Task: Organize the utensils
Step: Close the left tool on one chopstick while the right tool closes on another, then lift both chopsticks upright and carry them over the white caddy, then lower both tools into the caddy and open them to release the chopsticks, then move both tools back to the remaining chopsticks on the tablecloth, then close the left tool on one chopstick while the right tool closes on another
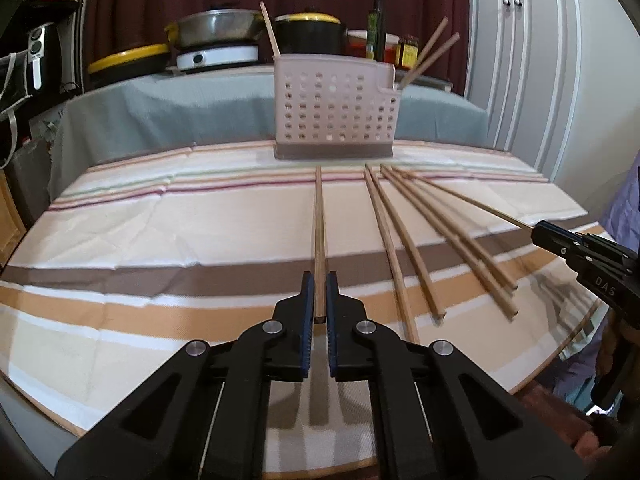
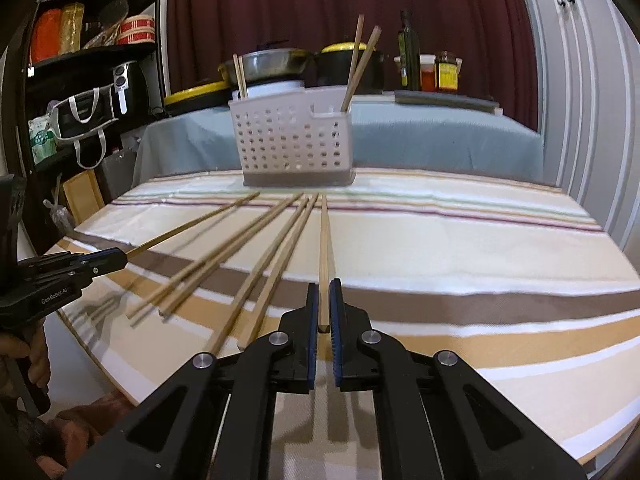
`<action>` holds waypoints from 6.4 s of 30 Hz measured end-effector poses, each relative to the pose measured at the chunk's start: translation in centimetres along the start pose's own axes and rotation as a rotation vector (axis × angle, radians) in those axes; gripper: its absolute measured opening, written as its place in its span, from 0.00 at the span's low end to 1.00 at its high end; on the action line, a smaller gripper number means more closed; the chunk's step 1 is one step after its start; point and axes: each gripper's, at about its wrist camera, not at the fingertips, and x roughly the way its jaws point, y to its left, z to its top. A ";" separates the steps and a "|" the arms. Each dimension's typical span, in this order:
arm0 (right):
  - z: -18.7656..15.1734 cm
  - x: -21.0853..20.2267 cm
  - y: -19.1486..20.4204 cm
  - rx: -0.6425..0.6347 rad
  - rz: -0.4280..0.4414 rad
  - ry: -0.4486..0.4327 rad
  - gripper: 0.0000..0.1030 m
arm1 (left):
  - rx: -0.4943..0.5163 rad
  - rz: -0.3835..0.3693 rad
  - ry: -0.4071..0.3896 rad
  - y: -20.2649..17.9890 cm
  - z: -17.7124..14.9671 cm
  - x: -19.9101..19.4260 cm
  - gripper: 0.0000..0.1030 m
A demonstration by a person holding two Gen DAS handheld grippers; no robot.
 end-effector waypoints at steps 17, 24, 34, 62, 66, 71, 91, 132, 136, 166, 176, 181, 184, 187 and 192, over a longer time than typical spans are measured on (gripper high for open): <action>4.3 -4.7 0.2 -0.036 -0.029 -0.159 0.06 | -0.001 0.034 -0.191 0.3 4.3 -6.5 0.06; 6.0 -6.0 0.5 -0.036 -0.028 -0.190 0.06 | 0.001 0.042 -0.249 0.3 6.2 -8.9 0.06; 9.0 -5.7 0.4 -0.049 -0.036 -0.134 0.06 | -0.010 0.075 -0.269 1.4 9.2 -10.1 0.06; 15.1 -2.6 0.7 -0.041 0.010 -0.287 0.06 | -0.053 0.040 -0.345 2.7 15.8 -6.8 0.06; 17.1 -3.1 0.9 -0.053 0.030 -0.327 0.06 | -0.053 0.014 -0.393 2.8 18.2 -7.4 0.06; 20.0 -3.7 1.2 -0.076 0.054 -0.392 0.06 | -0.027 -0.007 -0.461 2.4 21.7 -7.7 0.06; 26.0 3.5 0.0 -0.068 0.077 -0.381 0.06 | 0.038 -0.017 -0.586 1.5 32.9 -0.2 0.06; 20.3 1.1 1.5 -0.044 -0.002 -0.307 0.42 | 0.041 0.060 -0.433 1.8 22.8 -1.1 0.57; 18.2 0.8 1.4 -0.029 -0.016 -0.269 0.42 | 0.027 0.070 -0.398 1.8 20.8 -1.6 0.57; -0.5 2.5 3.2 -0.038 0.014 0.072 0.34 | 0.045 0.137 -0.079 -0.6 1.6 -1.3 0.57; -1.8 2.9 3.2 -0.031 0.020 0.100 0.24 | 0.029 0.107 -0.038 -1.5 0.1 -0.8 0.57; -1.8 2.8 2.7 -0.017 0.015 0.096 0.14 | 0.027 0.090 -0.027 -1.8 -0.1 -0.6 0.57; -1.8 2.7 2.7 -0.016 0.012 0.092 0.10 | 0.033 0.083 -0.024 -2.2 -0.3 -0.4 0.57; -1.8 2.7 2.4 -0.011 0.008 0.090 0.08 | 0.041 0.071 -0.022 -2.6 -0.5 -0.3 0.57; -1.9 2.5 1.6 0.002 -0.006 0.083 0.07 | 0.045 0.054 -0.009 -3.2 -0.9 0.1 0.56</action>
